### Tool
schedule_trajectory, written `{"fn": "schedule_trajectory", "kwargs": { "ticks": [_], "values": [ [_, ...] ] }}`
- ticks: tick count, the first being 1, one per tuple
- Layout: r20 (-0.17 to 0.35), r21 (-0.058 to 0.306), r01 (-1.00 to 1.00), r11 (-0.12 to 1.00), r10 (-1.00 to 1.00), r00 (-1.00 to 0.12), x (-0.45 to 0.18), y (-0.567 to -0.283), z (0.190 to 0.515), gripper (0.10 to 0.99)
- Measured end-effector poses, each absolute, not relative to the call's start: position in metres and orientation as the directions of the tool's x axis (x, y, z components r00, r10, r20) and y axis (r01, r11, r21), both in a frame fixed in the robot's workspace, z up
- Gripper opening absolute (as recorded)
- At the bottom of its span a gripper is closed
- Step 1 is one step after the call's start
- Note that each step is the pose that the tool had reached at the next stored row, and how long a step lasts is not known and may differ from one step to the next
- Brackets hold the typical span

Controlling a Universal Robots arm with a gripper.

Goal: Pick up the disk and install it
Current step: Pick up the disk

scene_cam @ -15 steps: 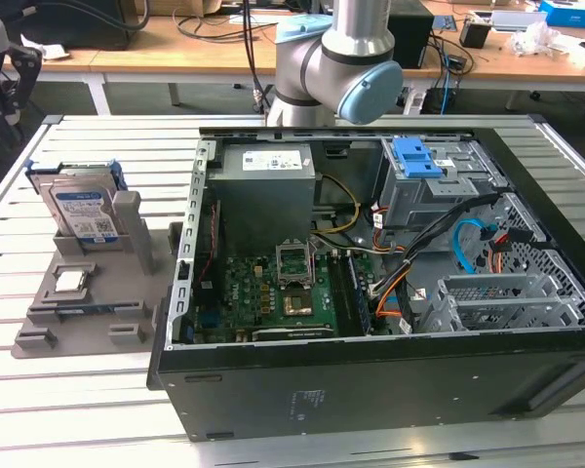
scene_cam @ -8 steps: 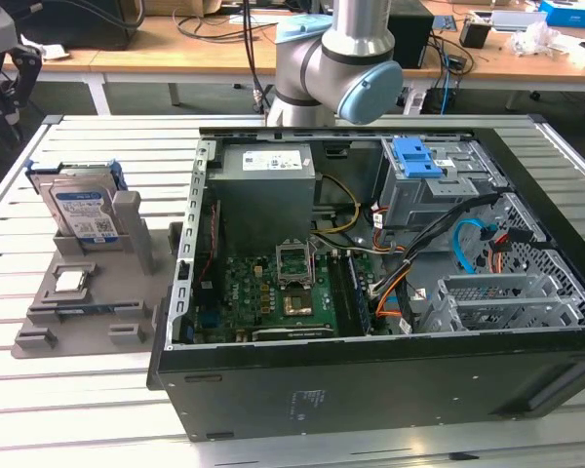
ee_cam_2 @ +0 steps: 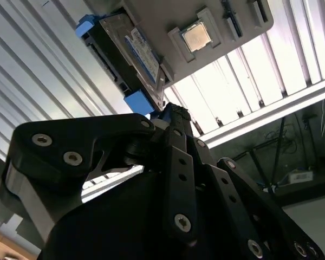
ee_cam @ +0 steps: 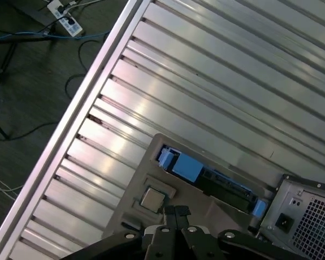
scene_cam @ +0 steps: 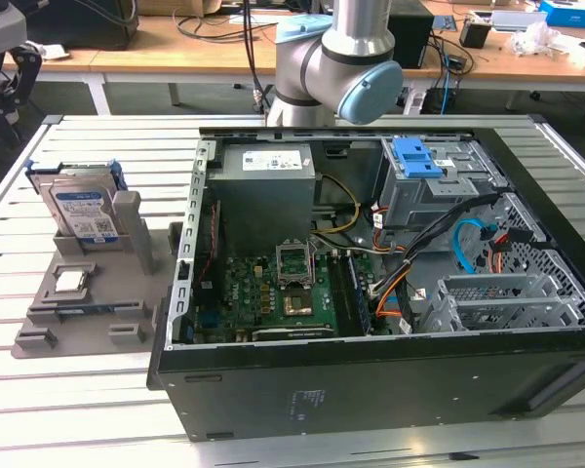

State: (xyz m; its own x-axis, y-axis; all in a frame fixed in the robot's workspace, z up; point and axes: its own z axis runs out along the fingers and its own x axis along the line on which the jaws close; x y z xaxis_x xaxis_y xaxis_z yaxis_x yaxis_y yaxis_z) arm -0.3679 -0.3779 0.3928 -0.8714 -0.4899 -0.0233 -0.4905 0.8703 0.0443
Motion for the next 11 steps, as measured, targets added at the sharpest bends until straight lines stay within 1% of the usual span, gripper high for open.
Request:
{"fn": "schedule_trajectory", "kwargs": {
  "ticks": [11],
  "values": [
    [-0.023, 0.044, -0.61, 0.791, -0.61, -0.792, -0.3679, -0.378, 0.3928, 0.106]
  ]
}}
